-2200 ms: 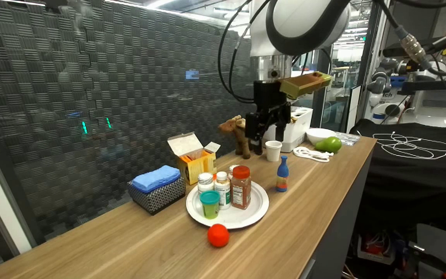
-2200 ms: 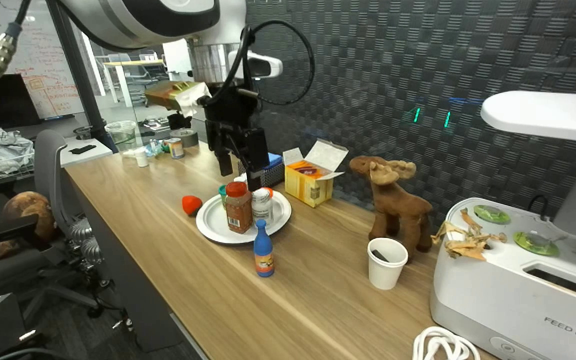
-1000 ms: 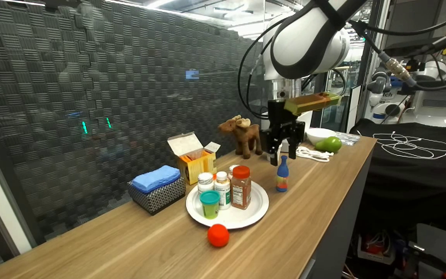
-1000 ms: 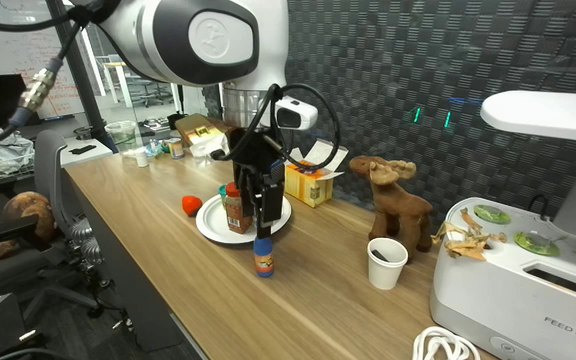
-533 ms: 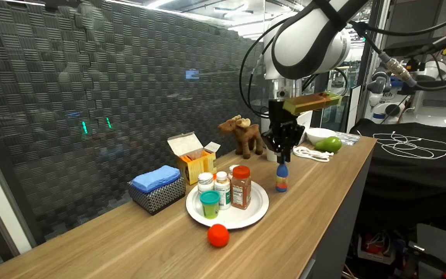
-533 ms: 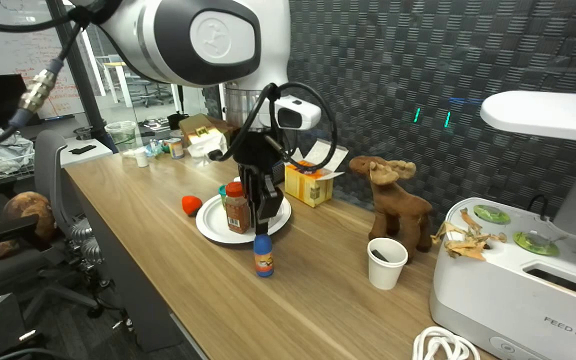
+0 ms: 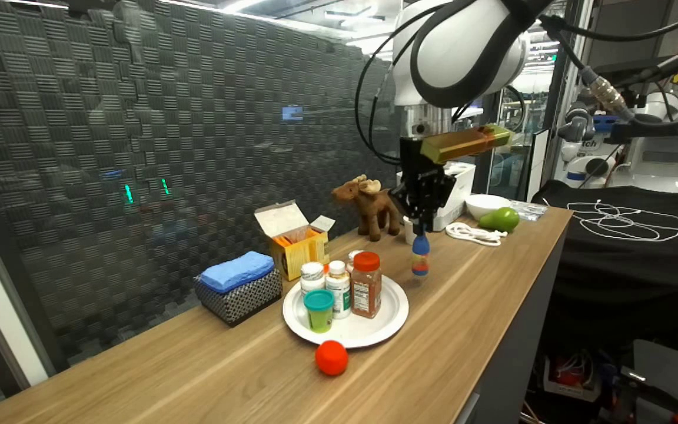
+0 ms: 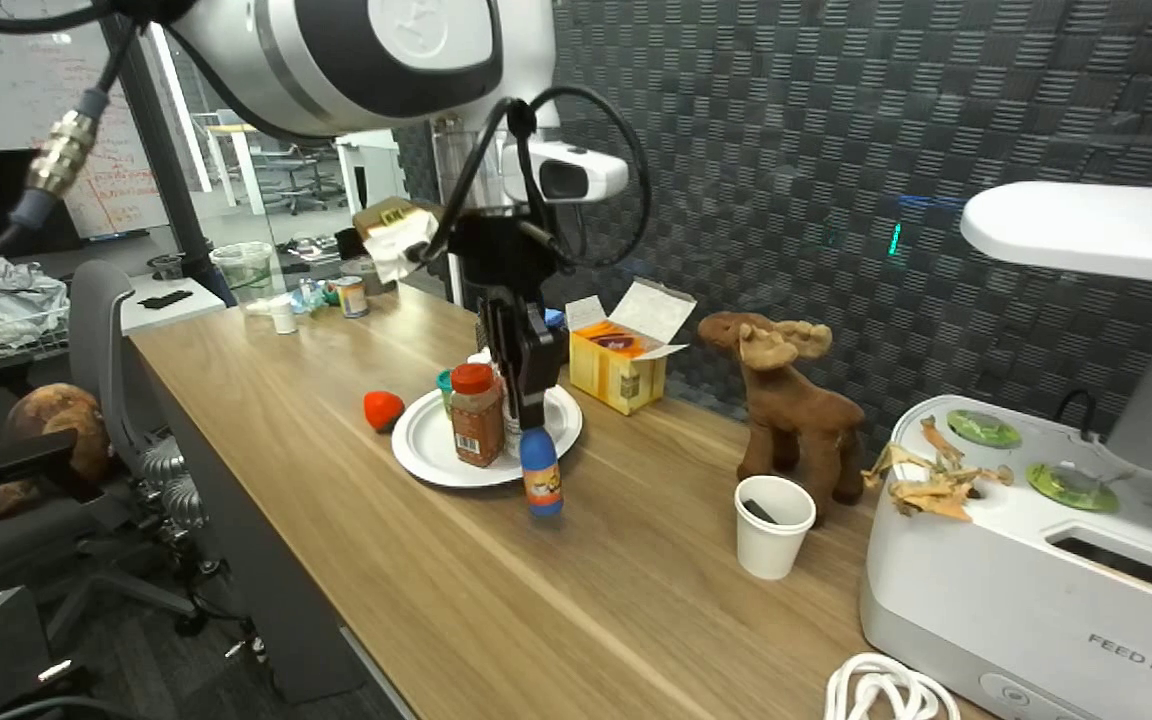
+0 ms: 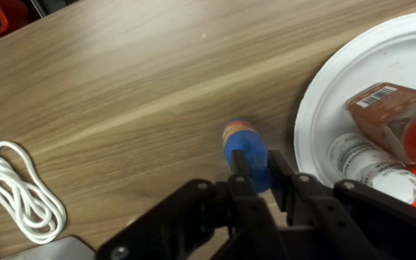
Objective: Pick up all the objects surrounding the white plate and arrange them on the plate
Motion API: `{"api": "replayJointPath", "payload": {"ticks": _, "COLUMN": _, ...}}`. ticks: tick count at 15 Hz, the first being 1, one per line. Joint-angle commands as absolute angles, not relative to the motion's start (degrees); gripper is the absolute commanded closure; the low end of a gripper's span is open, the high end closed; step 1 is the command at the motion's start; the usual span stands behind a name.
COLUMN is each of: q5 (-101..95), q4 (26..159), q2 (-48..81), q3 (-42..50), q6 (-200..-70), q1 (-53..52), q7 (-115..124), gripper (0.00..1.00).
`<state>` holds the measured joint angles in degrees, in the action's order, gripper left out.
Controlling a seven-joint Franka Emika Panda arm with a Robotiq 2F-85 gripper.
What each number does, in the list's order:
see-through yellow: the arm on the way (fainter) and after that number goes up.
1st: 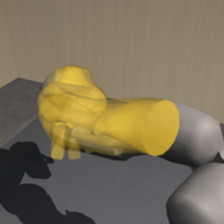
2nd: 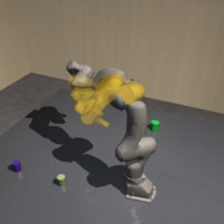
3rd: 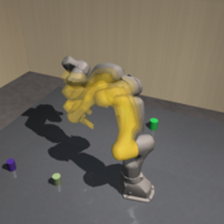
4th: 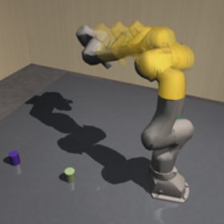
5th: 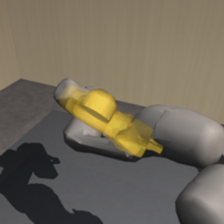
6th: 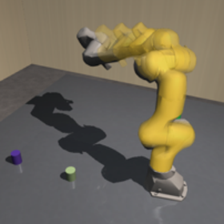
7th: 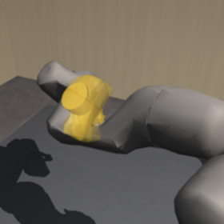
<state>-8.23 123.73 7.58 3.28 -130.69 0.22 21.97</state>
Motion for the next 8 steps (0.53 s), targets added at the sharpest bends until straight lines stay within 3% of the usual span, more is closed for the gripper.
{"api": "replayJointPath", "payload": {"ticks": 1, "q5": -9.4, "q4": 121.8, "q2": 6.1, "q3": 2.1, "q6": -129.6, "q1": -1.6, "q7": 23.5, "gripper": 0.91}}
{"api": "replayJointPath", "payload": {"ticks": 8, "q5": -7.9, "q4": 120.9, "q2": 6.6, "q3": 0.1, "q6": -129.2, "q1": -2.9, "q7": 22.1, "gripper": 0.91}}
